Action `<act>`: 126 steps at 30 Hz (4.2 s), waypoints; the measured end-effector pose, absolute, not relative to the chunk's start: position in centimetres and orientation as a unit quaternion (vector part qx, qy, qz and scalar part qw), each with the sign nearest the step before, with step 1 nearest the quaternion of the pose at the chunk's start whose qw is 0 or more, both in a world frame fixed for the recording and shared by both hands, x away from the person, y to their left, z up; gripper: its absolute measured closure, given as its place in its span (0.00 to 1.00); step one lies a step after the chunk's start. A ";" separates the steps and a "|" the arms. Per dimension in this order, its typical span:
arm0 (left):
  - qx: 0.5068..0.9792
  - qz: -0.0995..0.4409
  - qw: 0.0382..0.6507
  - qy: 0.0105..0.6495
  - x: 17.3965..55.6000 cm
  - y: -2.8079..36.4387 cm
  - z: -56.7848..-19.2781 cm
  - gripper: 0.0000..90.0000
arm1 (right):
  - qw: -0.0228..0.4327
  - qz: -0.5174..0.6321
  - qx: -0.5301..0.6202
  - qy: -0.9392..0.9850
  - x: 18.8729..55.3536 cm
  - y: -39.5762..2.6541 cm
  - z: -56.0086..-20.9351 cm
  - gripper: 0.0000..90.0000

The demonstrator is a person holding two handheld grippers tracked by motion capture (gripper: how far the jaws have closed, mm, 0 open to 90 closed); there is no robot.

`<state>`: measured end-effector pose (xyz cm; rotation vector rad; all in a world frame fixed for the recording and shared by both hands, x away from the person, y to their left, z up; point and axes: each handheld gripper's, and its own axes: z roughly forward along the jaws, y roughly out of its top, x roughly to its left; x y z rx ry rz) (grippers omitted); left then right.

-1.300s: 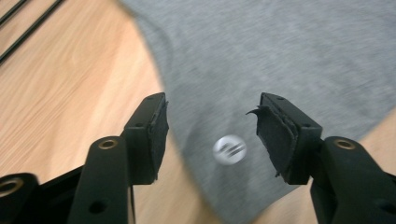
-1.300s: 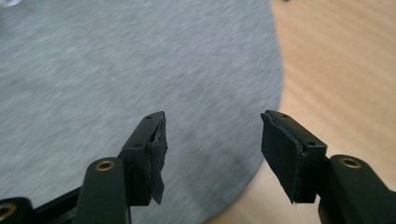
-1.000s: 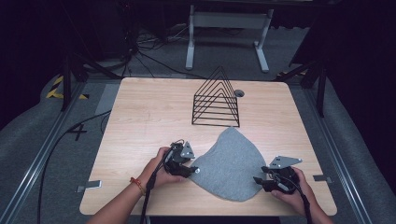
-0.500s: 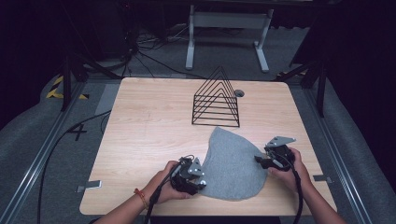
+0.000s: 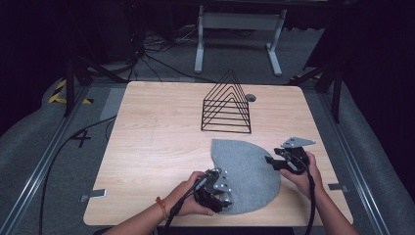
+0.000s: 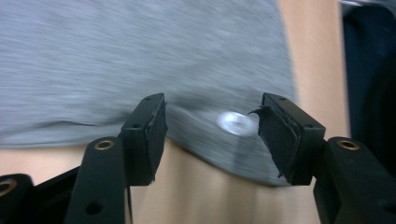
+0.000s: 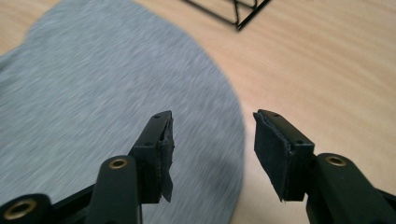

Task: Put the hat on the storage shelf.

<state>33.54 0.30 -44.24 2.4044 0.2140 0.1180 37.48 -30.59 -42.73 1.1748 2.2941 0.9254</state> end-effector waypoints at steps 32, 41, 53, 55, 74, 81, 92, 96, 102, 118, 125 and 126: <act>0.938 0.072 0.302 0.152 38.8 3.1 -45.3 0.52 | 0.216 0.255 0.423 0.842 38.2 -31.6 -44.7 0.45; 0.923 0.076 0.349 0.144 39.1 2.5 -43.8 0.42 | 0.202 0.295 0.439 0.825 40.3 -30.7 -43.8 0.48; 0.922 0.079 0.326 0.195 46.2 -1.0 -45.8 0.37 | 0.145 0.285 0.475 0.820 34.7 -31.8 -44.8 0.44; 0.918 0.073 0.334 0.204 46.9 -1.5 -45.9 0.35 | 0.153 0.276 0.480 0.818 34.5 -31.7 -44.8 0.42; 0.934 0.036 0.309 0.175 44.0 -1.1 -45.1 0.80 | 0.159 0.272 0.481 0.818 36.3 -32.0 -44.7 0.47; 0.924 0.077 0.309 0.211 45.3 -1.6 -45.5 0.41 | 0.160 0.272 0.470 0.824 35.3 -31.5 -44.7 0.62; 0.930 0.022 0.329 0.166 45.3 -2.4 -45.4 0.89 | 0.127 0.322 0.466 0.814 36.3 -31.9 -45.1 0.94; 0.927 0.021 0.334 0.172 45.0 -2.4 -45.3 0.95 | 0.120 0.335 0.465 0.811 36.4 -32.3 -45.2 0.95; 0.907 0.050 0.386 0.162 44.0 -1.1 -42.3 0.95 | 0.145 0.376 0.438 0.803 35.8 -32.6 -42.7 0.95; 0.850 0.179 0.479 0.131 42.3 2.1 -28.7 0.95 | 0.286 0.438 0.331 0.785 36.7 -30.1 -29.1 0.95; 0.821 0.242 0.498 0.138 43.9 3.1 -23.5 0.95 | 0.333 0.448 0.303 0.772 39.0 -28.8 -23.5 0.95; 0.818 0.249 0.499 0.141 44.3 3.3 -23.0 0.95 | 0.341 0.450 0.300 0.769 39.6 -28.6 -22.7 0.95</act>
